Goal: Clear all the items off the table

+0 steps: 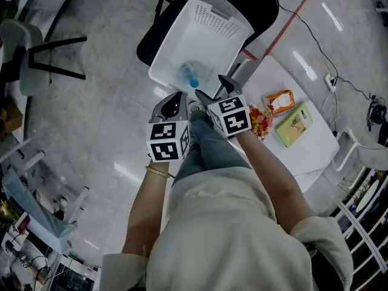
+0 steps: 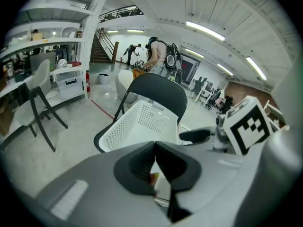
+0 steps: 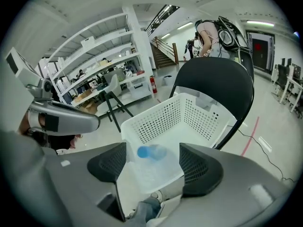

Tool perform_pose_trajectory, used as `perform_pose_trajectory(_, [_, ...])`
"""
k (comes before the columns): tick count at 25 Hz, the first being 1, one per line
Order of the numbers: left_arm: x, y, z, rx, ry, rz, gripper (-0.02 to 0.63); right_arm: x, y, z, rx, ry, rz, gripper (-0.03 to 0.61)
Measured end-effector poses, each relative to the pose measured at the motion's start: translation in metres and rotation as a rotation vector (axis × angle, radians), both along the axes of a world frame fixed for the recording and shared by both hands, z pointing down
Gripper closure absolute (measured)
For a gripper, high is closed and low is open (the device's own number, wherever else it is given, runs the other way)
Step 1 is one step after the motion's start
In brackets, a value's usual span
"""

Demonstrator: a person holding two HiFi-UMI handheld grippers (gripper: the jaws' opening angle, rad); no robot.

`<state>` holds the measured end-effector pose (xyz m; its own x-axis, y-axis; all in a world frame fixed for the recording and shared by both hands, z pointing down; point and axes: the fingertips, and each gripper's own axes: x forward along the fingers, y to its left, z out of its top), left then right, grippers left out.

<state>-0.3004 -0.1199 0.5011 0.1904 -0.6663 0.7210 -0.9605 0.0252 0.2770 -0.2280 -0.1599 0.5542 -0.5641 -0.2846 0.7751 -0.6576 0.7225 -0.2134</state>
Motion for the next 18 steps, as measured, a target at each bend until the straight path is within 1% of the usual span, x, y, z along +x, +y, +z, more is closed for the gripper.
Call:
perform_pose_trajectory(2, [0.000,0.000,0.000,-0.002,0.000,-0.001,0.604,0.002,-0.002,-0.001,0.003,0.002,0.010,0.233])
perform_pose_trajectory(8, [-0.001,0.001,0.000,0.000,0.001,-0.005,0.604,0.004,-0.001,-0.003,0.015,0.001,0.021,0.264])
perform_pose_trajectory(12, [-0.002,0.002,-0.002,0.006,0.000,-0.006,0.604,0.003,0.003,-0.006,0.017,-0.012,0.022,0.307])
perform_pose_trajectory(16, [-0.002,0.003,-0.004,0.010,-0.002,-0.004,0.604,0.003,0.005,-0.010,0.032,-0.015,0.027,0.369])
perform_pose_trajectory(18, [-0.001,0.004,-0.005,0.012,-0.003,-0.002,0.604,0.004,0.005,-0.012,0.039,-0.017,0.031,0.381])
